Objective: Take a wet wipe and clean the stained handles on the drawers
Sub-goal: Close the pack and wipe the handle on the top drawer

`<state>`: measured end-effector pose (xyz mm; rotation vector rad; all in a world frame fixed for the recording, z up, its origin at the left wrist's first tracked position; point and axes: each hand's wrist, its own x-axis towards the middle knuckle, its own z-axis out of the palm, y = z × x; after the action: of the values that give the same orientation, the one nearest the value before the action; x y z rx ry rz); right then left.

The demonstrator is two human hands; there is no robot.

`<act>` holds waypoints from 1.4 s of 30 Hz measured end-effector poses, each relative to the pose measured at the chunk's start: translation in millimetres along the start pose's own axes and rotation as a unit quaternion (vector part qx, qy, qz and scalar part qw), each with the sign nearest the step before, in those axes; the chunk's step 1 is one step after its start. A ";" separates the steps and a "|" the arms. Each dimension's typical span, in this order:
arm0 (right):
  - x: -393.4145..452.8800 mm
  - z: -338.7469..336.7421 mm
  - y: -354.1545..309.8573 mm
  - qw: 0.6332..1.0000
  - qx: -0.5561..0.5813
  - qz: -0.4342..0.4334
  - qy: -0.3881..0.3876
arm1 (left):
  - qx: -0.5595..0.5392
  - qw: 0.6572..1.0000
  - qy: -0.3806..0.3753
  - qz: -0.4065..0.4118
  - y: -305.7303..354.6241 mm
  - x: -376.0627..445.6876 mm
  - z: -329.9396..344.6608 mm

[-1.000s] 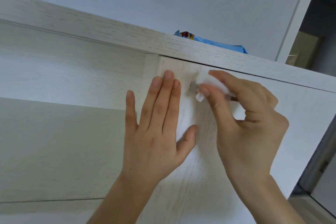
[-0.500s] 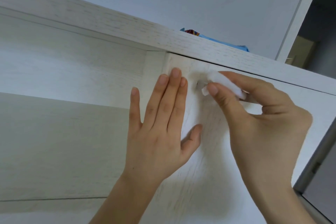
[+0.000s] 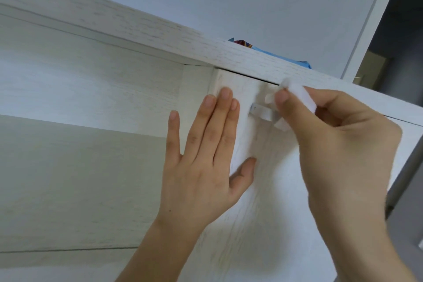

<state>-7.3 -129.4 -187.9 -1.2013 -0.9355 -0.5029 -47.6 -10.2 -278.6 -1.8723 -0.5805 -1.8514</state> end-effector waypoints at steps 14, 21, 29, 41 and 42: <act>5.6 -5.8 3.4 0.997 -0.031 -0.048 0.046 | 0.007 1.000 -0.004 0.002 -0.5 0.5 -0.2; -21.7 -0.4 8.3 0.986 -0.113 -0.124 0.003 | 0.014 1.000 -0.006 0.004 -1.3 -0.4 1.4; -14.9 6.4 28.0 0.906 -0.262 -0.323 0.080 | 0.010 1.000 0.004 0.005 -0.4 -0.9 1.5; -2.0 -20.8 58.2 0.899 -0.271 -0.332 0.094 | 0.042 0.999 -0.010 0.008 -0.6 -0.7 -1.6; -1.7 -23.4 61.2 0.907 -0.257 -0.320 0.093 | 0.044 0.999 -0.009 0.008 -0.3 -0.6 -1.7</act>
<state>46.5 -132.0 -225.2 -1.2599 -1.0600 -1.4391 -49.2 -11.0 -279.2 -1.8325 -0.6394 -1.7712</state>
